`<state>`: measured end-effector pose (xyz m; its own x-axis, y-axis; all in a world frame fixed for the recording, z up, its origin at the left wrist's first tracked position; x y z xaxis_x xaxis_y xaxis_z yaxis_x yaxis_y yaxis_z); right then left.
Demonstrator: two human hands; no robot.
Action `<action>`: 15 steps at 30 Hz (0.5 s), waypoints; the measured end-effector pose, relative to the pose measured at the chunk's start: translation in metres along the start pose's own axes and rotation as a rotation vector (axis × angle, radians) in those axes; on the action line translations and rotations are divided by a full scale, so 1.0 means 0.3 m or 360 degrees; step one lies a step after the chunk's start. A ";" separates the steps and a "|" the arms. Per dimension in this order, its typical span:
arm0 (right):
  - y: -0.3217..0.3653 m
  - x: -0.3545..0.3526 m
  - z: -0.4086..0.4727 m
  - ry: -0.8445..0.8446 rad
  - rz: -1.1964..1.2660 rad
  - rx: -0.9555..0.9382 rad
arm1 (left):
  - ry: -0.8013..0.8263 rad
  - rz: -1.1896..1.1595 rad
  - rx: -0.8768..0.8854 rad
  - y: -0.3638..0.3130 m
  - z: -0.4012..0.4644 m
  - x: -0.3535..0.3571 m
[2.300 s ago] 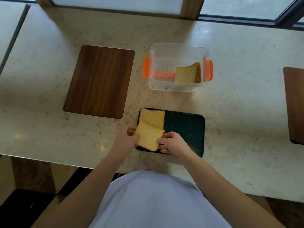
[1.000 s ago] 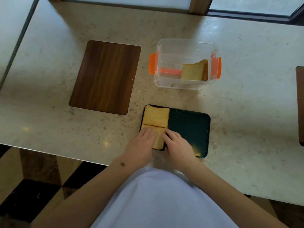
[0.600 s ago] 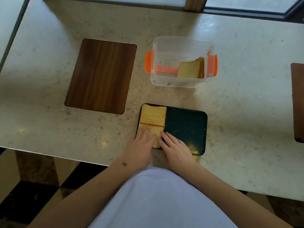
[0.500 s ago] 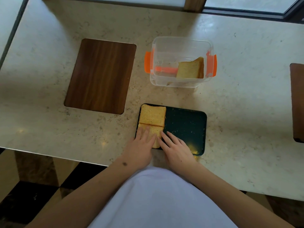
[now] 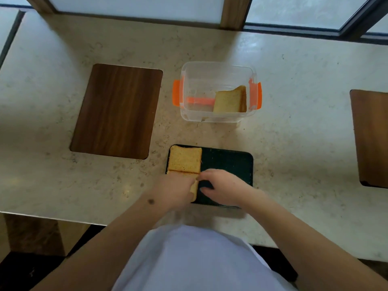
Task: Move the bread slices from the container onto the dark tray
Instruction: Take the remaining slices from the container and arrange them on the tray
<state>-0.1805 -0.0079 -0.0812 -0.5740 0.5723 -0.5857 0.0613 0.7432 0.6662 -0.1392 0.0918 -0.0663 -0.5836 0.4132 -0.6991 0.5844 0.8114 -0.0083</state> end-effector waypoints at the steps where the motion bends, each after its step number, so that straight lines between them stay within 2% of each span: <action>1: -0.002 -0.077 0.002 0.0000 0.0071 0.0075 | -0.0022 -0.0149 0.0006 0.000 0.013 -0.077; 3: -0.026 -0.247 0.018 0.0108 -0.0065 0.0211 | -0.0198 -0.0431 -0.0066 0.029 0.048 -0.264; 5: -0.065 -0.425 0.041 0.0224 -0.0308 0.0385 | -0.0576 -0.0471 -0.0092 0.053 0.076 -0.463; 7: -0.094 -0.651 0.084 0.0067 -0.0563 0.0476 | -0.0834 -0.0459 -0.0086 0.042 0.134 -0.630; 10: -0.057 -0.871 0.168 -0.0466 -0.0791 0.0389 | -0.0843 -0.0366 -0.0084 0.005 0.231 -0.721; 12: -0.072 -0.904 0.233 -0.0387 -0.0838 0.0471 | -0.0759 -0.0363 -0.0063 -0.048 0.321 -0.735; 15: -0.166 -0.880 0.305 -0.0019 -0.0825 0.0691 | -0.0523 -0.0376 -0.0079 -0.115 0.473 -0.692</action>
<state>0.0427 -0.1643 -0.0020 -0.6087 0.1064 -0.7862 0.1046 0.9931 0.0533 0.0419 -0.0805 -0.0223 -0.4824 0.0657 -0.8735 0.4232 0.8906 -0.1667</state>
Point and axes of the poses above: each hand's wrist, its own z-axis towards the middle knuckle, its own x-axis out of the palm, y = z × x, the point moved 8 cm from there along z, towards the middle knuckle, and after that the axes turned 12 degrees about -x, right-handed, at the moved point
